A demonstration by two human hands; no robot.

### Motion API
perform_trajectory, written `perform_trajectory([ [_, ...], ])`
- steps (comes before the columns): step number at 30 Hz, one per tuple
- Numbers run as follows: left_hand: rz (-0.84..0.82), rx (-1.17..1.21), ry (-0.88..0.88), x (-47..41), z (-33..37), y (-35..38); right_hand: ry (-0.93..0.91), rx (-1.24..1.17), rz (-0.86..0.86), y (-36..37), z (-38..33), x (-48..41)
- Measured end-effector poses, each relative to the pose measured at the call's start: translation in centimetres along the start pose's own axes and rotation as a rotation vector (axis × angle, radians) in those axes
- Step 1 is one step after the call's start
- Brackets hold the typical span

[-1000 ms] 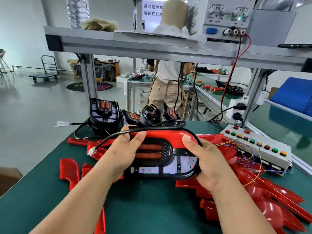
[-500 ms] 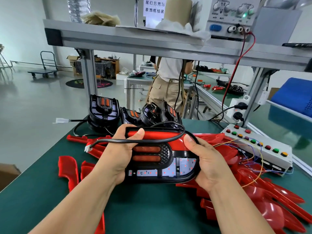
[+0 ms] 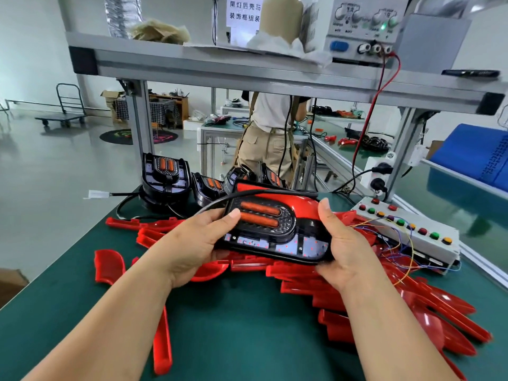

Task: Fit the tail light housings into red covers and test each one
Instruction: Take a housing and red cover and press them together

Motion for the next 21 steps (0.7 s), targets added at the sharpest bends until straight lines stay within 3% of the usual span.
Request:
perform_trajectory([
  [7,0.148,0.134,-0.131,0.4,0.3,-0.8,-0.004,-0.005,-0.154,1.6,0.9,0.3],
  [13,0.215,0.288,-0.16,0.3,0.3,-1.9,-0.079,-0.126,-0.392,2.8,0.9,0.8],
  [16,0.237,0.427,-0.17,0.4,0.5,-2.5,-0.111,-0.11,-0.299,2.3,0.6,0.8],
  [17,0.254,0.451,-0.176,0.4,0.5,-2.8,-0.135,0.021,-0.231,1.8,0.7,0.7],
  [19,0.292,0.515,-0.171,0.5,0.6,-3.2,-0.195,0.514,-0.124,1.5,1.1,0.7],
  [21,0.35,0.613,-0.145,0.5,0.6,-3.5,-0.218,1.036,-0.141,1.6,1.9,0.7],
])
Point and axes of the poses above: each hand's wrist, its own x-axis away from the middle knuckle, its own y-axis out of the palm, z = x × y, the point moved 1 cm from there along -x, towards the middle knuckle, and after that the axes turned 13 degrees about -z, right-handed, at the moved point
